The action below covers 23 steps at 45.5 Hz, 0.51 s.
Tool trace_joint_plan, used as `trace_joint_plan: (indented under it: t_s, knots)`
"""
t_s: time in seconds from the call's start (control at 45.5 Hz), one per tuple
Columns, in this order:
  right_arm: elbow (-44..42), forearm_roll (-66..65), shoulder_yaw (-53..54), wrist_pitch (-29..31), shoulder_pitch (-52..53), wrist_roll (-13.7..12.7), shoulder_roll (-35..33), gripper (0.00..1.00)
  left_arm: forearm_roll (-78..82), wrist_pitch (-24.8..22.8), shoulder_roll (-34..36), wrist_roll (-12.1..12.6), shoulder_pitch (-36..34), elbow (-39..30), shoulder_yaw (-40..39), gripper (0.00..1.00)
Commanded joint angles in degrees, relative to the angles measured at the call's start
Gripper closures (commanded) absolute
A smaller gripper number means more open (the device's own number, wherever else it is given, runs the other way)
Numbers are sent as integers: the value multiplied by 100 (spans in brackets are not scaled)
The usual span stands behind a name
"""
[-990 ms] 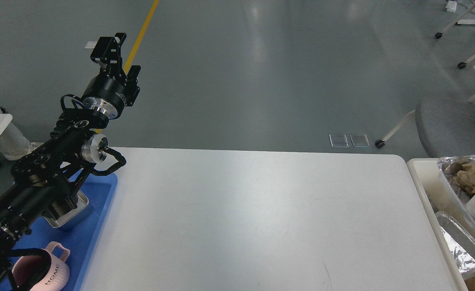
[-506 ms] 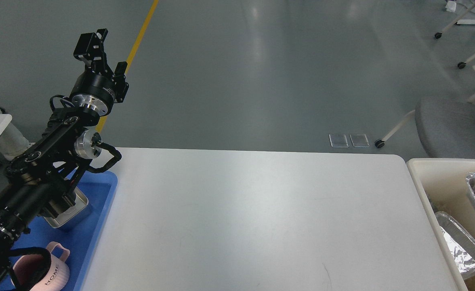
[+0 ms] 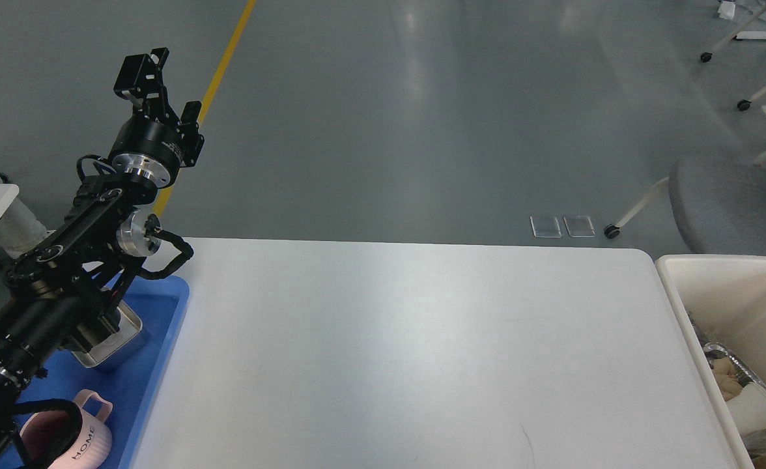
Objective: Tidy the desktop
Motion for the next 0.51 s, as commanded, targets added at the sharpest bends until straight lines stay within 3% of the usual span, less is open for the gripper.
trace_joint_plan:
  t_s: [0.0,0.198,0.484]
  knots:
    - [9,11,9,-85,72,0,10,0,9,0,-13,21,0,7,9,4]
    - [27,11,-70,-603,485,0,115,0,9,-9,5,30,0,7,17,3]
    - [71,3,-131,-630,1522,0,519,0,0,-18,-13,-49,0,7,9,3]
